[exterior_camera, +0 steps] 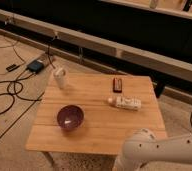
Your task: Drag the pepper across the table
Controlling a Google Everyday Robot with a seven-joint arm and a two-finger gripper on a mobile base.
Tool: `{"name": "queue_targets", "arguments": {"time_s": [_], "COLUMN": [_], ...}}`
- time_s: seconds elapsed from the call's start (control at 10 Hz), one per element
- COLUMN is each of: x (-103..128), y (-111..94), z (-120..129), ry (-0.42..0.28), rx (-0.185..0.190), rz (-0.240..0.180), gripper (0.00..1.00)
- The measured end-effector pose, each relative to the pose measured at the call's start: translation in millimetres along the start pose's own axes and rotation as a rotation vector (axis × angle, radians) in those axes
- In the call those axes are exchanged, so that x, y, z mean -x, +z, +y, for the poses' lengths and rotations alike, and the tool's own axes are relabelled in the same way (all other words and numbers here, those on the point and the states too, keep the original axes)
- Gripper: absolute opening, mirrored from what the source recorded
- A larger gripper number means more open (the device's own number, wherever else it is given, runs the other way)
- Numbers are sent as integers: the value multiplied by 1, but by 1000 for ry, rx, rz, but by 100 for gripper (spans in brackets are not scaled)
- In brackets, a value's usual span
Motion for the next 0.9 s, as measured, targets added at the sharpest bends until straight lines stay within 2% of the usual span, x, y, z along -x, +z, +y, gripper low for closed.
{"name": "queue_targets", "arguments": {"time_s": [0.1, 0.2, 0.3, 0.5, 0.7, 0.9], "x": [-12, -26, -31, -45, -48, -48], "y": [5, 10, 13, 19, 21, 21], "z": [-1, -3, -3, 0, 2, 2], "ry": [-12, -28, -35, -62, -69, -68], "rx": [-1, -4, -5, -5, 0, 0], "rz": [21, 44, 54, 82, 88, 89], "gripper": [8, 22, 28, 52, 73, 75]}}
